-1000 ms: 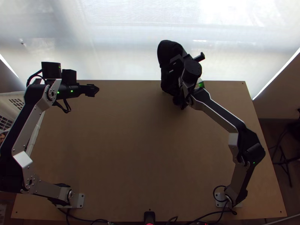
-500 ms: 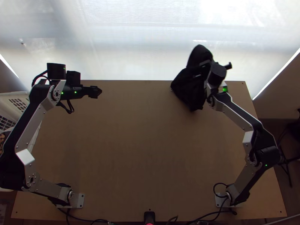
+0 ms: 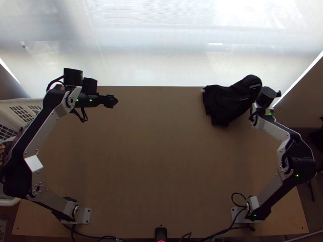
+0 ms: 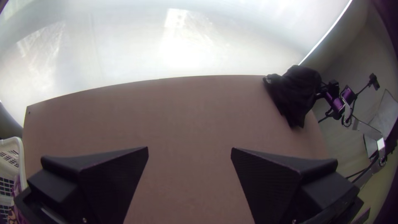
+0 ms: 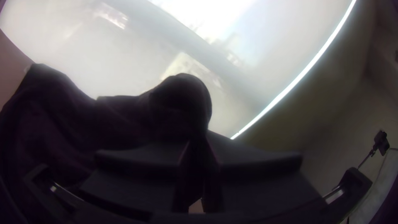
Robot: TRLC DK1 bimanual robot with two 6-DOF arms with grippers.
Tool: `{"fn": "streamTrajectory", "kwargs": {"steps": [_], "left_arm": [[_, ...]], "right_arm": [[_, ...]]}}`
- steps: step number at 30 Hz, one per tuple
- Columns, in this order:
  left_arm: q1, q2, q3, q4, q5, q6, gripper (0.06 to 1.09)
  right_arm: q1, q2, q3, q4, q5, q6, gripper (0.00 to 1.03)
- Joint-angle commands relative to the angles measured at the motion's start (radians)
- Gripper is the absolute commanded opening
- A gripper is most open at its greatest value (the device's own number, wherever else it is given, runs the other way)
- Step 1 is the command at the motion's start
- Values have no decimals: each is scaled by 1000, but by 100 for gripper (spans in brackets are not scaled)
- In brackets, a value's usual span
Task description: Fold the t-shirt
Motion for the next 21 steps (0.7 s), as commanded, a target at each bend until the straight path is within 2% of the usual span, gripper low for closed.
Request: {"fn": "streamTrajectory", "kwargs": {"steps": [1, 6, 14, 16, 21], "left_arm": [[-25, 11, -3, 0, -2, 1, 103], [-45, 16, -14, 2, -17, 8, 103], [-45, -6, -36, 0, -17, 22, 103], [-46, -21, -51, 0, -17, 28, 103], [-53, -53, -88, 2, -17, 34, 103]], "right_arm": [[-163, 86, -2, 30, -44, 1, 3], [-226, 160, 27, 42, -49, 3, 4], [-255, 175, 15, 34, -49, 8, 66], [-269, 164, 16, 26, -49, 5, 100], [-321, 77, -4, -1, -49, 8, 99]]}}
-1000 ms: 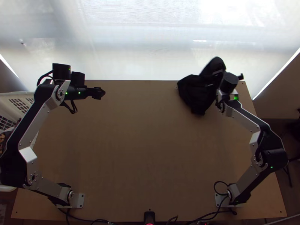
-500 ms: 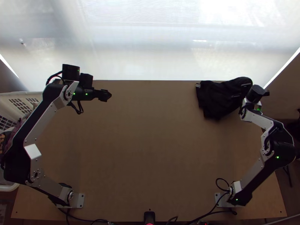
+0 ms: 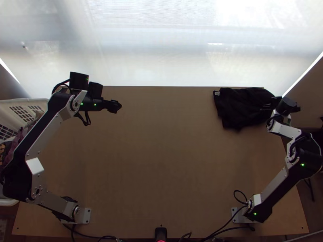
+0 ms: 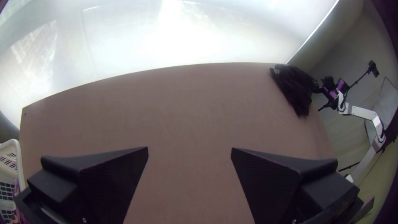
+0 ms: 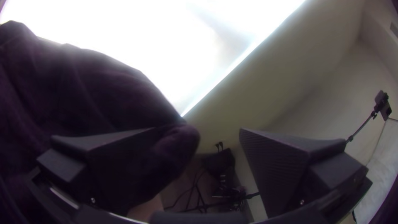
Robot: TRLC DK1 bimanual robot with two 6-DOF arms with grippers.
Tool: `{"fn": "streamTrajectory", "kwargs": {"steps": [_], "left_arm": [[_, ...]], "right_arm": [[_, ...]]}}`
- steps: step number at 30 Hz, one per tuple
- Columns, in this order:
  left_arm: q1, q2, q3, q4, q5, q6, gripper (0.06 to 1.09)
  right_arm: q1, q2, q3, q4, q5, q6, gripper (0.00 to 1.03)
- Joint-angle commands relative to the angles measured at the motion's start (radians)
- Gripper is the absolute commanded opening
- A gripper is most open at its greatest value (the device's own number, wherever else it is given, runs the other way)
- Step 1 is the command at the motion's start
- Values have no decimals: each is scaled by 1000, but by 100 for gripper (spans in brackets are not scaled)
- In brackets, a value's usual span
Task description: Fold the t-shirt
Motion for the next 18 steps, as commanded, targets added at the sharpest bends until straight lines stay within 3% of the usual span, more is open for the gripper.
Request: {"fn": "streamTrajectory", "kwargs": {"steps": [1, 6, 9, 13, 15, 18], "left_arm": [[-7, -43, -46, 3, 2, 7, 103], [-16, -79, -80, 7, 2, 12, 103], [-16, -98, -109, 18, -7, 13, 103], [-13, -132, -160, 33, -9, 13, 103], [-10, -151, -184, 39, -12, 13, 103], [1, -180, -223, 53, -15, 13, 103]], "right_arm": [[-75, -92, -27, -26, -2, 1, 99], [-128, -216, -59, -88, -2, 36, 90], [-105, -296, -75, -170, -48, 101, 72], [4, -337, -64, -202, -73, 133, 50], [51, -339, -42, -256, -99, 190, 40], [133, -317, -41, -245, -116, 208, 15]]}}
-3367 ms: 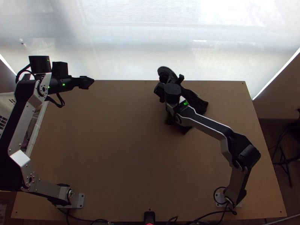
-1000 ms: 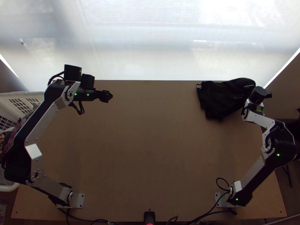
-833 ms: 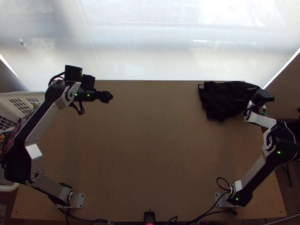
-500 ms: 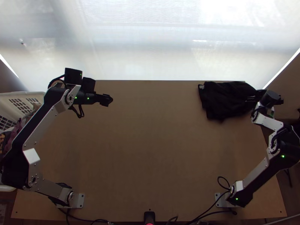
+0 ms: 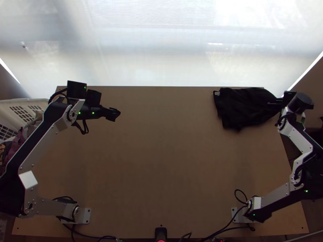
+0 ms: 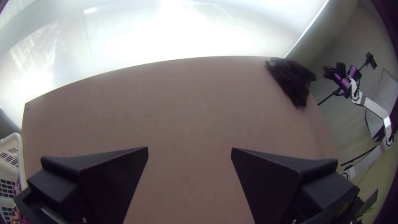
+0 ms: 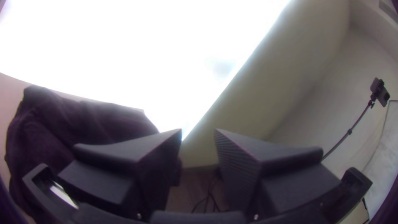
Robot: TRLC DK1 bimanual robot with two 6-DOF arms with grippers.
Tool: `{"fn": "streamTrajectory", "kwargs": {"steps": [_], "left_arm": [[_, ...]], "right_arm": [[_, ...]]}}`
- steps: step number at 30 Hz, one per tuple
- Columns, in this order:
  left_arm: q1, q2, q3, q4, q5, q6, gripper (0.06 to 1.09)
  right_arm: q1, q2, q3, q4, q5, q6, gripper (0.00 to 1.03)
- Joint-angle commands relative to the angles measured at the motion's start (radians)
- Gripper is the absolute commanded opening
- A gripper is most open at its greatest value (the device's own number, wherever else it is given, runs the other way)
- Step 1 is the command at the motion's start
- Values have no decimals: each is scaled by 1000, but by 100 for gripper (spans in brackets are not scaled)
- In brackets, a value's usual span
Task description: Fold the t-shirt
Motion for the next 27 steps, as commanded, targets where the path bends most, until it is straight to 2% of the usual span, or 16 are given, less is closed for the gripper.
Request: {"fn": "streamTrajectory", "kwargs": {"steps": [1, 3, 7, 11, 16, 27], "left_arm": [[16, -65, -89, 29, -8, 0, 103], [23, -79, -112, 31, -11, 3, 103], [39, -106, -144, 35, -17, 3, 103], [46, -126, -175, 41, -24, 5, 103], [62, -151, -205, 51, -25, 8, 103], [76, -191, -254, 57, -31, 11, 103]], "right_arm": [[159, -8, 19, -46, -44, 73, 9], [191, 24, 30, -44, -52, 97, 3], [214, 122, 87, -61, -111, 139, 3], [208, 239, 161, -98, -208, 206, 3], [191, 358, 242, -155, -274, 211, 3], [139, 375, 185, -175, -286, 205, 3]]}}
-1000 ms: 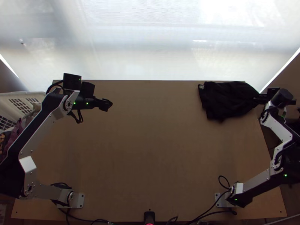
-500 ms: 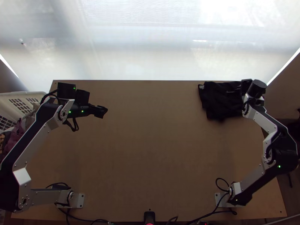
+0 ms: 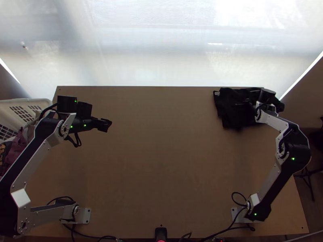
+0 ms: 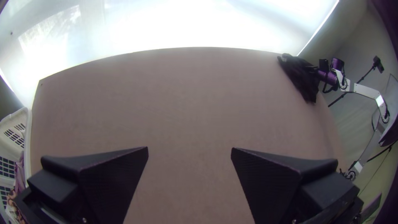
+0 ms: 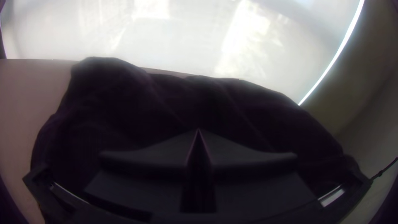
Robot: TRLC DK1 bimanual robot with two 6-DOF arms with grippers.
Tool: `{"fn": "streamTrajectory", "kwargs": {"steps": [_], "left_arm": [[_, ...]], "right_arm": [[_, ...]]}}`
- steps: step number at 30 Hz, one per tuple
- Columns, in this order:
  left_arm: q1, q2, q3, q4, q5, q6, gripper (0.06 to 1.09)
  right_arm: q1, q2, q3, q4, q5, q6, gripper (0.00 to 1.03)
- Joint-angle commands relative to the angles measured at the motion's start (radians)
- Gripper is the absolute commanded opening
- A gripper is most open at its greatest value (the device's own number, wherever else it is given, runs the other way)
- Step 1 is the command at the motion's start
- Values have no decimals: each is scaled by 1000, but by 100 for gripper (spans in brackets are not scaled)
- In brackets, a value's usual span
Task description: Fold the t-shirt
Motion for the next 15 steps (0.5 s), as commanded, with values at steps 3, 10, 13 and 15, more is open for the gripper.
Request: {"fn": "streamTrajectory", "kwargs": {"steps": [3, 10, 13, 15], "left_arm": [[9, -27, -34, 6, -9, 1, 103], [13, -42, -47, 6, -17, 4, 103], [15, -47, -49, 6, -21, 2, 103], [20, -49, -49, 6, -23, 2, 103]], "right_arm": [[-34, -13, -70, 1, -15, 7, 3], [-36, -41, -142, 55, -15, 14, 12], [-39, -41, -177, 62, -15, 15, 12], [-39, -36, -194, 75, -13, 3, 16]]}}
